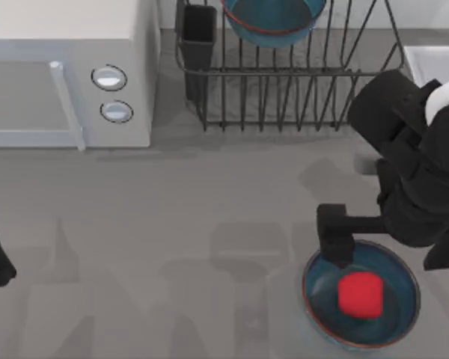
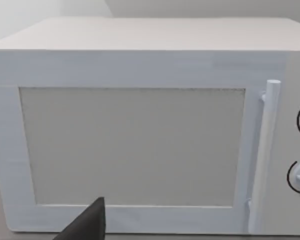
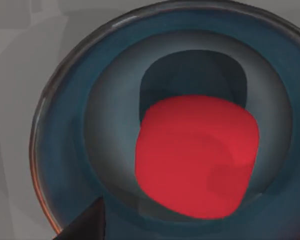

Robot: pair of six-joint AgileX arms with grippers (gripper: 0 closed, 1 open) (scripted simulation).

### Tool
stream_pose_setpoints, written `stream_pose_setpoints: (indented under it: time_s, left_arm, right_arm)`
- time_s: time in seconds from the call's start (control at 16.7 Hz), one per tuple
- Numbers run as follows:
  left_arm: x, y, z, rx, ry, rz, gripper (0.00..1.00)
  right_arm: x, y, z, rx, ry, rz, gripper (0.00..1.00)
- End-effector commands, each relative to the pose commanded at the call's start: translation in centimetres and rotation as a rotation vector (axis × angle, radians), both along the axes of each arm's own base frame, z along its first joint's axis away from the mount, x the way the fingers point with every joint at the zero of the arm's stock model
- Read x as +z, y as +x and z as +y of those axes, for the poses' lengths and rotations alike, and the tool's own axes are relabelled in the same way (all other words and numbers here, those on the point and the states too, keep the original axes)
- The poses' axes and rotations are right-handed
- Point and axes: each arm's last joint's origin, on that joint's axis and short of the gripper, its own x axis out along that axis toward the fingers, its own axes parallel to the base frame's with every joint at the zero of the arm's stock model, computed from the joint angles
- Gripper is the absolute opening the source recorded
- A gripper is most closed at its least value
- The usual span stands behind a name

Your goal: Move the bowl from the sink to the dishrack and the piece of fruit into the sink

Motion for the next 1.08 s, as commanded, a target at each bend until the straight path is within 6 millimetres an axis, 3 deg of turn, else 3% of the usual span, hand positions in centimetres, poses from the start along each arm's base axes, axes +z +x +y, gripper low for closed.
stream_pose_setpoints:
  time_s: [0.18,0.54,1.08]
  left_arm:
    - [0.0,0.0,0.0,0.0,0.0,0.0,1.0]
    - [0.0,0.0,0.0,0.0,0.0,0.0,1.0]
    - [0.0,0.0,0.0,0.0,0.0,0.0,1.0]
  right_arm:
    - [-0.5,0.4,1.1,-0.001,-0.033,0.048,1.0]
    - [-1.0,0.5,1.0,-0.007,-0.034,0.05,1.0]
    - [-10.2,0.6,1.3,-0.001,-0.027,0.04,1.0]
